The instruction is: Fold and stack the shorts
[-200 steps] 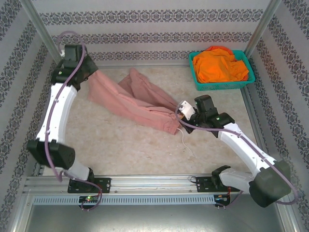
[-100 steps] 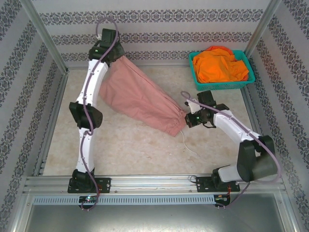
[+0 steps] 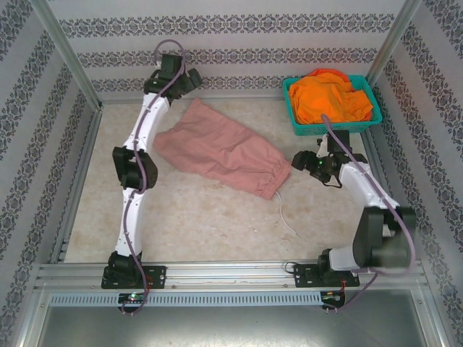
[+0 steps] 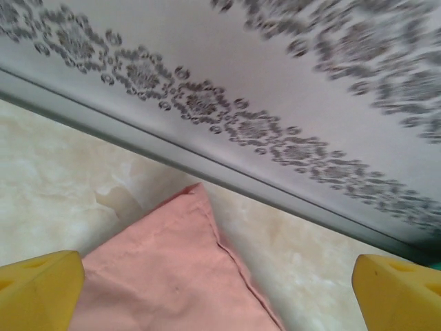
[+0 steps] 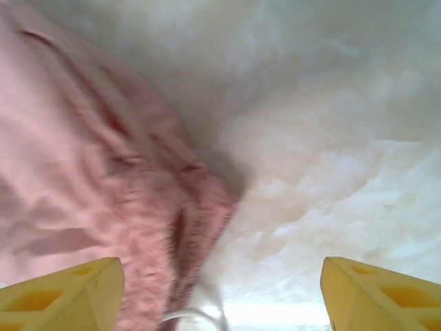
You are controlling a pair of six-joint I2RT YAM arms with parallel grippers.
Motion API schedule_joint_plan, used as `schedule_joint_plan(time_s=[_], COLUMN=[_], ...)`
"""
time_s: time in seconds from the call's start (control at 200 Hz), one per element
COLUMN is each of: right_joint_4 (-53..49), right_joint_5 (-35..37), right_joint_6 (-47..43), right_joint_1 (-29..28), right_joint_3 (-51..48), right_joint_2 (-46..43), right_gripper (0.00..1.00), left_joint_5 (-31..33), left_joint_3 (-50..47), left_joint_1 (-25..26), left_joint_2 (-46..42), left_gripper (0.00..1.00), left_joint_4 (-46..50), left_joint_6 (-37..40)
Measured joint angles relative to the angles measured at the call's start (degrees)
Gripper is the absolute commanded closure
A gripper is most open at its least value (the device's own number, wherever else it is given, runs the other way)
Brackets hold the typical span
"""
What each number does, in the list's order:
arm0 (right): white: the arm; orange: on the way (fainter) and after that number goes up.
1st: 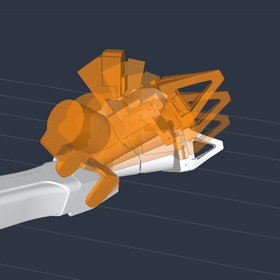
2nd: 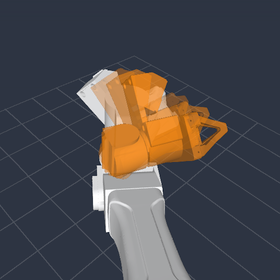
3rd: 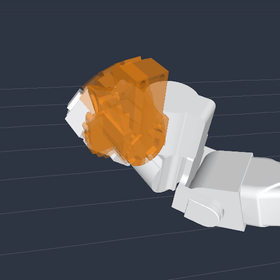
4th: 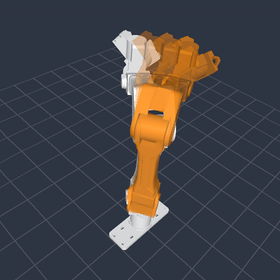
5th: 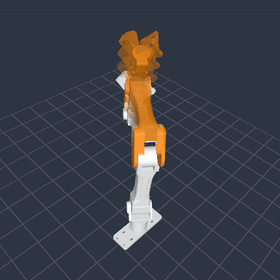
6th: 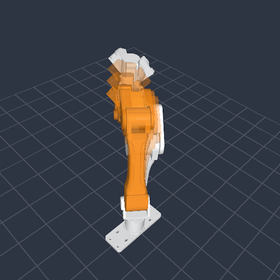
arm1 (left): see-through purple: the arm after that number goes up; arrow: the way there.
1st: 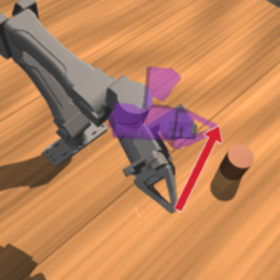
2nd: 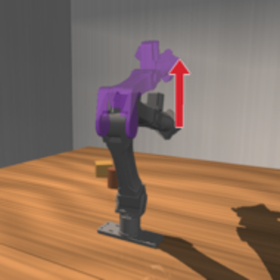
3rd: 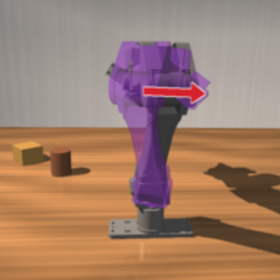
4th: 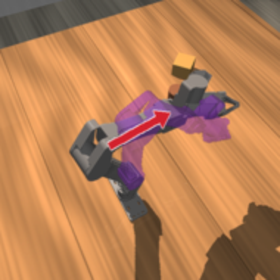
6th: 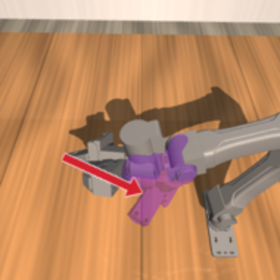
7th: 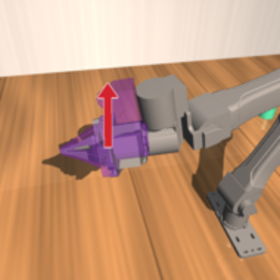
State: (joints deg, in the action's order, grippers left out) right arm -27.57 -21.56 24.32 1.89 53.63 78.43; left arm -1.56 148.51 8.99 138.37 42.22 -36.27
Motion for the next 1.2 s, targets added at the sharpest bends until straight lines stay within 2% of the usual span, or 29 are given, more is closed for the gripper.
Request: schedule_joint_plan(time_s=[0.145,0.225,0.295,0.385,0.565,0.839,1.019,1.199], right_joint_4=[2.38,4.11,5.62,6.99,6.8,4.42,2.95,0.42], right_joint_5=[-2.21,-3.21,-4.46,-5.6,-6.38,-6.45,-7.28,-8.41], right_joint_6=[5.01,7.23,8.79,10.1,10.29,7.37,5.38,2.51], right_joint_1=[-6.49,-12.0,-15.58,-17.07,-15.43,-11.41,-10.99,-11.04], right_joint_3=[2.6,5.25,8.39,11.04,12.04,15.08,18.08,23.37], right_joint_2=[-3.21,-0.92,3.23,8.55,19.15,27.21,30.86,34.45], right_gripper=[0.16,0.15,0.15,0.15,0.15,0.11,0.08,0.05], left_joint_5=[-5.22,-8.61,-10.8,-13.05,-15.98,-16.24,-14.88,-12.39], left_joint_3=[-23.76,-39.17,-49.59,-58.42,-72.96,-81.2,-87.47,-96.63], left_joint_1=[-0.11,-0.11,-0.09,-0.11,-0.83,-3.91,-4.44,-4.76], left_joint_2=[-21.7,-32.41,-37.33,-37.42,-29.11,-26.82,-29.4,-38.38], left_gripper=[0.0,0.0,0.0,0.0,0.0,0.0,0.0,0.0], left_joint_4=[-8.28,-17.79,-24.68,-31.87,-41.24,-49.27,-51.25,-50.47], left_joint_6=[0.22,-0.72,-1.64,-2.38,-4.48,-6.62,-6.93,-6.91])
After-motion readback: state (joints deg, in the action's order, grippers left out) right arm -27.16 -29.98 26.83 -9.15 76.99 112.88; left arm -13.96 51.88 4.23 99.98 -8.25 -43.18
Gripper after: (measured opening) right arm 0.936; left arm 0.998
